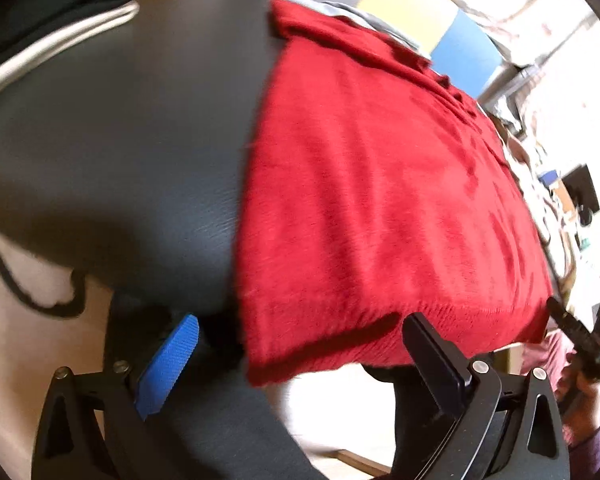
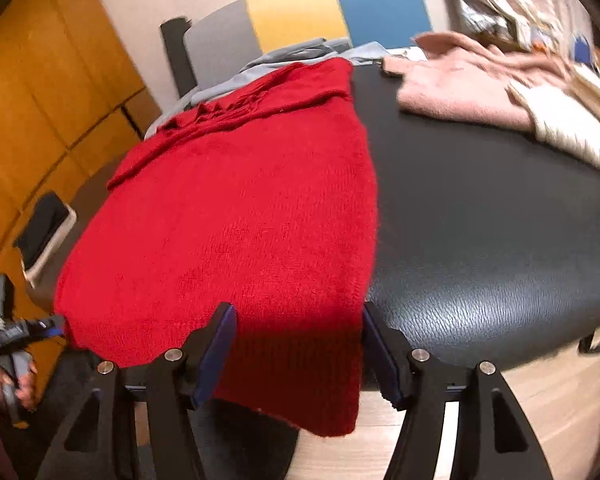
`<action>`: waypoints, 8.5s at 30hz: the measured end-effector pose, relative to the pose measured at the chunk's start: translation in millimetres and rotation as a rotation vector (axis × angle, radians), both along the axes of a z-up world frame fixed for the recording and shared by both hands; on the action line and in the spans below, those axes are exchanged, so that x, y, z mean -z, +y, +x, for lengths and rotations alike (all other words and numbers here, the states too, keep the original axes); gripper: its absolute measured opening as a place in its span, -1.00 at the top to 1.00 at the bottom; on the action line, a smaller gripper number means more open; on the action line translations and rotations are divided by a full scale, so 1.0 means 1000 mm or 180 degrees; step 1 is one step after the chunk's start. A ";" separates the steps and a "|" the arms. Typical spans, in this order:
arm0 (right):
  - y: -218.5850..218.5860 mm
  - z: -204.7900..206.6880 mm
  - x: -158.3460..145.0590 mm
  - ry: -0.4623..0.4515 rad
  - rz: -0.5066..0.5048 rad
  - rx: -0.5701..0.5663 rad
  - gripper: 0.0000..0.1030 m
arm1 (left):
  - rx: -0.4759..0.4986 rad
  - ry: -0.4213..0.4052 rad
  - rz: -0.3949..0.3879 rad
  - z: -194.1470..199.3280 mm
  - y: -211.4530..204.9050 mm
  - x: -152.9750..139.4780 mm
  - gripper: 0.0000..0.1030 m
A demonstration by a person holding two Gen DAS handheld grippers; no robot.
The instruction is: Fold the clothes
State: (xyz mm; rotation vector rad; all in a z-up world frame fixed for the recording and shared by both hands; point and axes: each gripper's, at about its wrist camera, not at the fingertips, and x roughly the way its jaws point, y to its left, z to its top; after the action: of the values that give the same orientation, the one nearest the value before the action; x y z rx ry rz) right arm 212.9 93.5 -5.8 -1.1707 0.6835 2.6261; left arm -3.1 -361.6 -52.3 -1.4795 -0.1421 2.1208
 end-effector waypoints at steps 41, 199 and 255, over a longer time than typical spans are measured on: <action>-0.003 0.066 0.014 0.0918 -0.2503 -0.0138 0.81 | 0.0612 0.0131 0.0594 0.040 -0.047 -0.081 0.77; 0.027 -0.206 -0.010 0.0135 0.0085 0.0108 0.64 | -0.0277 0.1582 -0.1255 -0.123 0.121 -0.045 -0.55; 0.077 -0.068 0.051 0.1123 -0.2679 0.1902 0.78 | 0.0964 0.1418 -0.0281 0.011 0.209 -0.038 0.06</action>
State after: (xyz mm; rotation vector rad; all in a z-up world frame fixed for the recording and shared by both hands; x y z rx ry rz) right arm 144.4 170.6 -56.5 -0.4654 1.9668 2.0402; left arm 8.0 -152.2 -14.5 -0.9648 0.3226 2.1607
